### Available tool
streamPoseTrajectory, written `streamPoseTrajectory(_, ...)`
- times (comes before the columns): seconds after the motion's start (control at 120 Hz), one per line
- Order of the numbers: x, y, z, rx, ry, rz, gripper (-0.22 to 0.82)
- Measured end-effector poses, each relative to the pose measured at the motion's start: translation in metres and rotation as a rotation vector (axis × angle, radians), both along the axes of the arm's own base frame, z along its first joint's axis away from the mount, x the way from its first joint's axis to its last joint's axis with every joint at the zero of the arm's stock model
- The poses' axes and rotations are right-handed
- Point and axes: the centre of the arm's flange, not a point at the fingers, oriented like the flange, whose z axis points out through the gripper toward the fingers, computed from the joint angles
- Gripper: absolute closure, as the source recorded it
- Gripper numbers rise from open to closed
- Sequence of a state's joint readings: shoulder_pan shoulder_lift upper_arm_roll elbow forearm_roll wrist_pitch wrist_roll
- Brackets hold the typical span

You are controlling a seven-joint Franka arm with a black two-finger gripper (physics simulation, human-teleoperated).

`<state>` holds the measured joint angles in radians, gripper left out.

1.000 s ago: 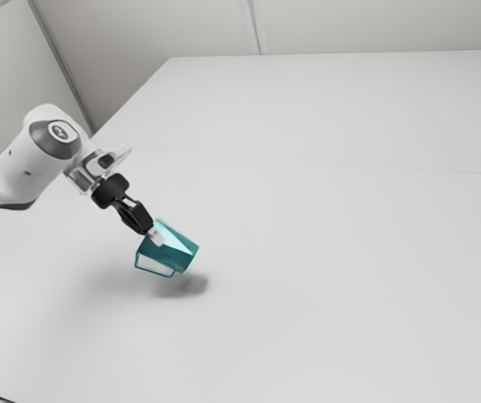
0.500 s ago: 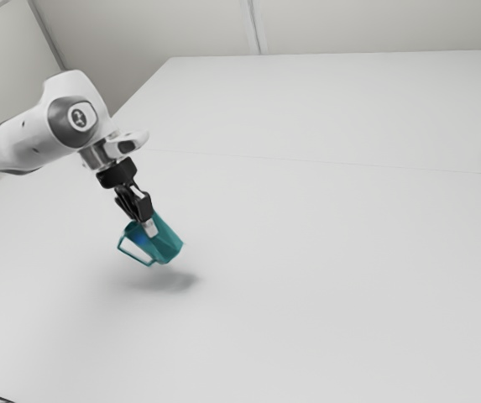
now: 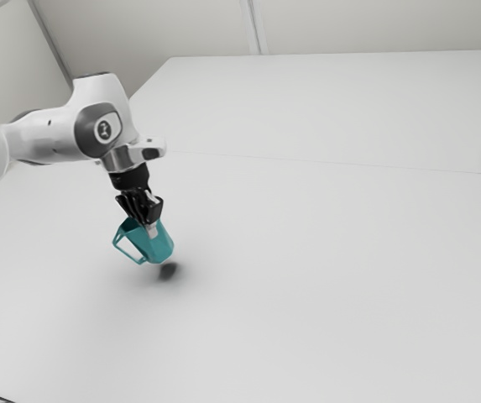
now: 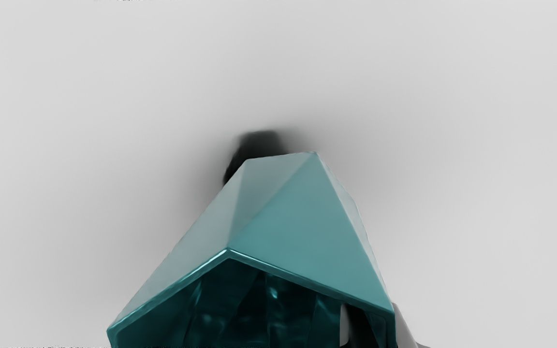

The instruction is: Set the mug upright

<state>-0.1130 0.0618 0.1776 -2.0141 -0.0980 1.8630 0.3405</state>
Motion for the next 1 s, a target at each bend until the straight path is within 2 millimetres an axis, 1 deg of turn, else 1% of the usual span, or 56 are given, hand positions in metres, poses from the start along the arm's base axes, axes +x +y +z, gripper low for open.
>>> streamPoseTrajectory(0.15, 0.003, -0.010, -0.003, 0.061, 0.002, 0.023, 0.79)
streamPoseTrajectory(0.3, 0.001, -0.015, -0.005, 0.095, 0.029, 0.069, 0.79)
streamPoseTrajectory(0.475, -0.003, -0.013, -0.009, 0.127, 0.077, 0.131, 0.78)
streamPoseTrajectory(0.592, 0.002, -0.011, -0.013, 0.158, 0.104, 0.158, 0.78)
streamPoseTrajectory(1.0, 0.009, -0.010, -0.038, 0.223, 0.183, 0.227, 0.78)
